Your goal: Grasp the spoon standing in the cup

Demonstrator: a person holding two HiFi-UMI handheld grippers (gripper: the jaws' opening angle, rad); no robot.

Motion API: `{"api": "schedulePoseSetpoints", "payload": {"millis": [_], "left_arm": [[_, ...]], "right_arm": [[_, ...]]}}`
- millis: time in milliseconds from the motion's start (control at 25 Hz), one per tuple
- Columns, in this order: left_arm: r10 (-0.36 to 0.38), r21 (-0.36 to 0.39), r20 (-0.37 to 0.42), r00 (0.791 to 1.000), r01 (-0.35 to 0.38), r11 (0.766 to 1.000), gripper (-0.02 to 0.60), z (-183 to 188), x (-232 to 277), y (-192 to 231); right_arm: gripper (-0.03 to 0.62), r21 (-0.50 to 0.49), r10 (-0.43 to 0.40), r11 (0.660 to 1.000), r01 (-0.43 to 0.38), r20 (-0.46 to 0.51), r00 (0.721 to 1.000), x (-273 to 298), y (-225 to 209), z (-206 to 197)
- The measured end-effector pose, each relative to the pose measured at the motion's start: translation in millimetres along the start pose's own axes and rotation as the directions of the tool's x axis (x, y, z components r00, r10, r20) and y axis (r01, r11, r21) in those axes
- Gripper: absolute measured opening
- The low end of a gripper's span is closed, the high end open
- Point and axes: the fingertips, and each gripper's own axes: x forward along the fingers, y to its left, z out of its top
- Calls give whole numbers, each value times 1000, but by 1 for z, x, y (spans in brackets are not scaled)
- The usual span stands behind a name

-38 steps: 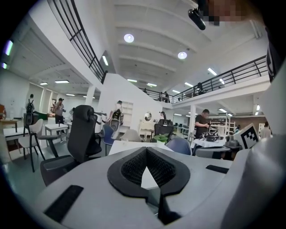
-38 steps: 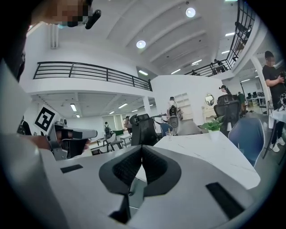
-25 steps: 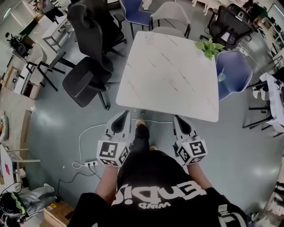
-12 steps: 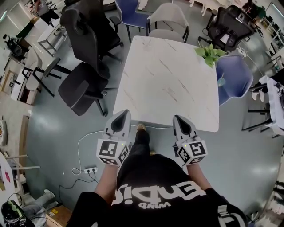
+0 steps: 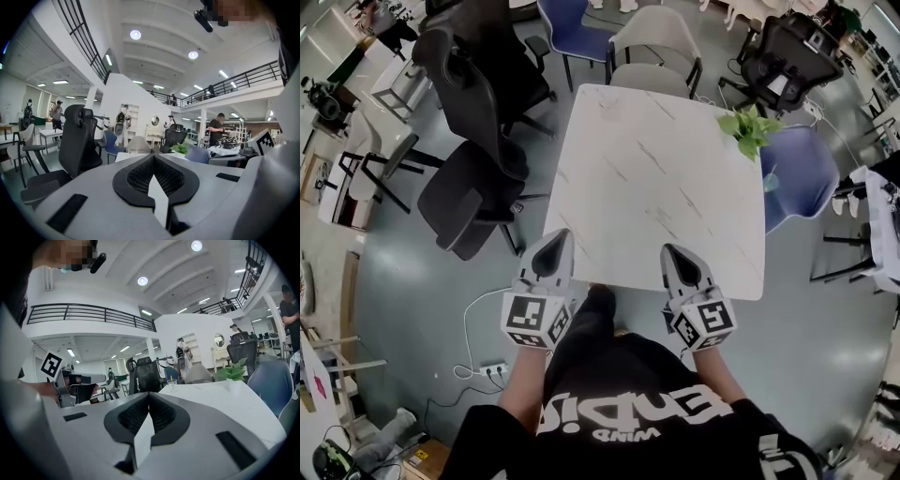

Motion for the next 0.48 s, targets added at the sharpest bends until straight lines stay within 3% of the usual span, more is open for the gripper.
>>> {"api": "schedulePoseSetpoints", "payload": {"millis": [480], "left_arm": [[-63,2,13,998,63,998,14,32,75,46]], "right_arm": [[12,-18,-38,999,38,-10,999,70,-24,31]]}}
